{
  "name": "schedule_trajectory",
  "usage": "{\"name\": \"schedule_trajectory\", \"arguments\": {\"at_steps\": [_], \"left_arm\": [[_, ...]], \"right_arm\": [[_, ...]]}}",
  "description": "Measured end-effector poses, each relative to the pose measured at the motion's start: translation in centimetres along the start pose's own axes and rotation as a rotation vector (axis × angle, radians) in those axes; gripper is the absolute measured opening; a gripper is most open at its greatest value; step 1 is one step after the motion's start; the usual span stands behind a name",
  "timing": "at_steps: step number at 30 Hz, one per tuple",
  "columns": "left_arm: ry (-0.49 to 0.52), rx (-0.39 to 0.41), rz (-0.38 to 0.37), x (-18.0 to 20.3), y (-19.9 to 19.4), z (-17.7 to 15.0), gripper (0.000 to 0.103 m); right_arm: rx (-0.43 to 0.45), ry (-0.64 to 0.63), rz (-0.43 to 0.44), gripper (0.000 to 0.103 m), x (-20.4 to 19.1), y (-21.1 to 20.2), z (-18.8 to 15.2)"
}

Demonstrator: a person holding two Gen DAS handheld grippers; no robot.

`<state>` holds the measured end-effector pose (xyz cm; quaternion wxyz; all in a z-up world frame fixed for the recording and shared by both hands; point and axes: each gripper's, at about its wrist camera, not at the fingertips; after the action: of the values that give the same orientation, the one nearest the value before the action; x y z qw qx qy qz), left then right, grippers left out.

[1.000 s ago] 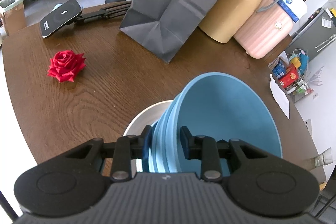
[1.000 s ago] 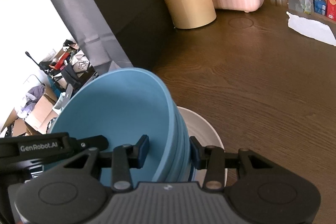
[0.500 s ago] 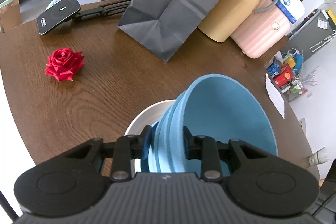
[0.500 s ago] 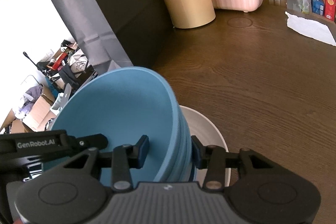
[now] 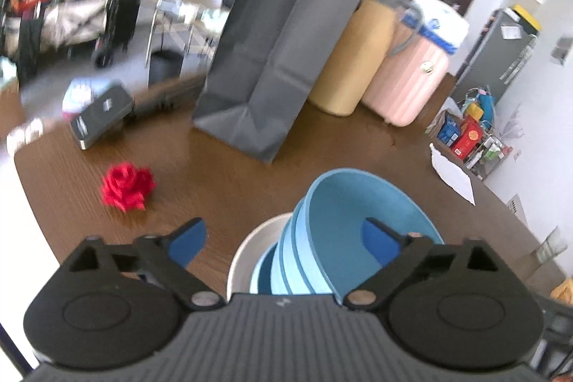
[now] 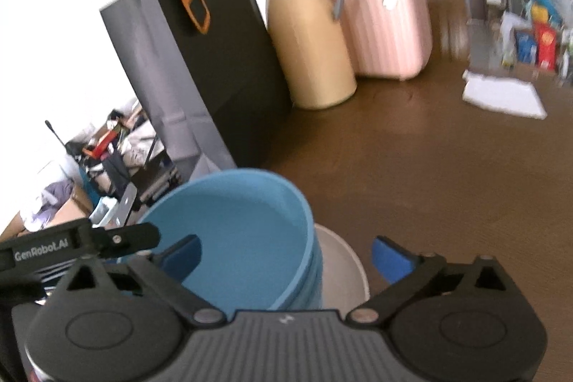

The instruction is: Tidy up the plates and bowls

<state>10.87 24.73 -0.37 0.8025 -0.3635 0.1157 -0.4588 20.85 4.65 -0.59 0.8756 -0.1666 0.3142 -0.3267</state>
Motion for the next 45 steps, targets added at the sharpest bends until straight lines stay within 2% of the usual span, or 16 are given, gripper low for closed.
{"name": "schedule_trajectory", "arguments": {"at_steps": [2, 6, 14, 18, 25, 33, 45], "left_arm": [[0.04, 0.054, 0.007, -0.1, -1.3, -0.4, 0.103], [0.102, 0.115, -0.008, -0.8, -3.2, -1.6, 0.103], [0.204, 0.257, -0.032, -3.4, -6.3, -6.6, 0.103], [0.234, 0.298, -0.048, -4.8, -7.6, -8.8, 0.103], [0.297, 0.351, -0.075, -6.9, -9.5, -12.4, 0.103], [0.343, 0.403, -0.131, -8.9, -10.3, -14.4, 0.103], [0.367, 0.392, -0.153, -9.1, -9.6, -15.3, 0.103]], "right_arm": [[0.034, -0.053, -0.046, 0.103, -1.1, -1.4, -0.8], [0.07, -0.126, -0.141, 0.103, -2.9, -3.7, -3.2], [0.122, -0.165, -0.305, 0.103, -6.4, -7.2, -9.9], [0.144, -0.192, -0.371, 0.103, -8.4, -8.7, -13.6], [0.172, -0.158, -0.407, 0.103, -10.8, -10.4, -18.2], [0.194, -0.116, -0.446, 0.103, -12.6, -11.3, -21.9], [0.184, -0.119, -0.448, 0.103, -13.0, -11.0, -22.1]]}}
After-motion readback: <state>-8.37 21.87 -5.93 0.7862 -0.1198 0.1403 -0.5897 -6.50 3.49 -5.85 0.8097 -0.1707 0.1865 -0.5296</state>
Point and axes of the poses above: each gripper's, at about its wrist camera, not at the fingertips, and y roughly the way its jaws point, x to its right, z to its top, and after that the axes turned 15 degrees about z, right-handed
